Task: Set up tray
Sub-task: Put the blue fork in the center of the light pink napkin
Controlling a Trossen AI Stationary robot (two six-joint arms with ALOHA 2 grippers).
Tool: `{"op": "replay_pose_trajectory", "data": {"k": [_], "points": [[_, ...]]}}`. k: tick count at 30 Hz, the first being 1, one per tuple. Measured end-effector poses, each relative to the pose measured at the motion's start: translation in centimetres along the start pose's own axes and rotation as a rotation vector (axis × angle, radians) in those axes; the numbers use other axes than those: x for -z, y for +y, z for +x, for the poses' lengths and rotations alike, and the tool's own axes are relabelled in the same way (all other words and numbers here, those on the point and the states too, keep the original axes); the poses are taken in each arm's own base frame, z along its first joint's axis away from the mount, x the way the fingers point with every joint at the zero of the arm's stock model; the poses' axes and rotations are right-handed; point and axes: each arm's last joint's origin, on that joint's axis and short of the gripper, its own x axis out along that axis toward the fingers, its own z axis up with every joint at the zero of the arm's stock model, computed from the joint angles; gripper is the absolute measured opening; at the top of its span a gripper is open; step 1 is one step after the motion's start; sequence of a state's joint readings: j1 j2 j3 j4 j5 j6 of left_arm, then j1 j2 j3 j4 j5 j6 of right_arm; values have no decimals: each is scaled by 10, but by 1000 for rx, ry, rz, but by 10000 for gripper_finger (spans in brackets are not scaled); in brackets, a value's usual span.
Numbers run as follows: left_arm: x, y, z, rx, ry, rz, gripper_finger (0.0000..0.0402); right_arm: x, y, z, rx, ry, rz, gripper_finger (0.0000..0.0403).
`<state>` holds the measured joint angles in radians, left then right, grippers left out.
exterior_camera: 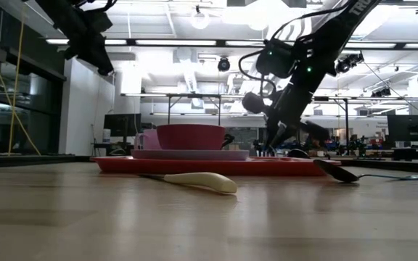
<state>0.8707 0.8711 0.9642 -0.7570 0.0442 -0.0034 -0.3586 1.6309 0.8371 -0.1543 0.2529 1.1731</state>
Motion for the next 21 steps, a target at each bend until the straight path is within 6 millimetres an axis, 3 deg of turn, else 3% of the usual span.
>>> {"op": "replay_pose_trajectory", "data": {"k": [21], "points": [[0,0,0,-2,0,24,85,-3,-4,7,18,12,37,0]]}}
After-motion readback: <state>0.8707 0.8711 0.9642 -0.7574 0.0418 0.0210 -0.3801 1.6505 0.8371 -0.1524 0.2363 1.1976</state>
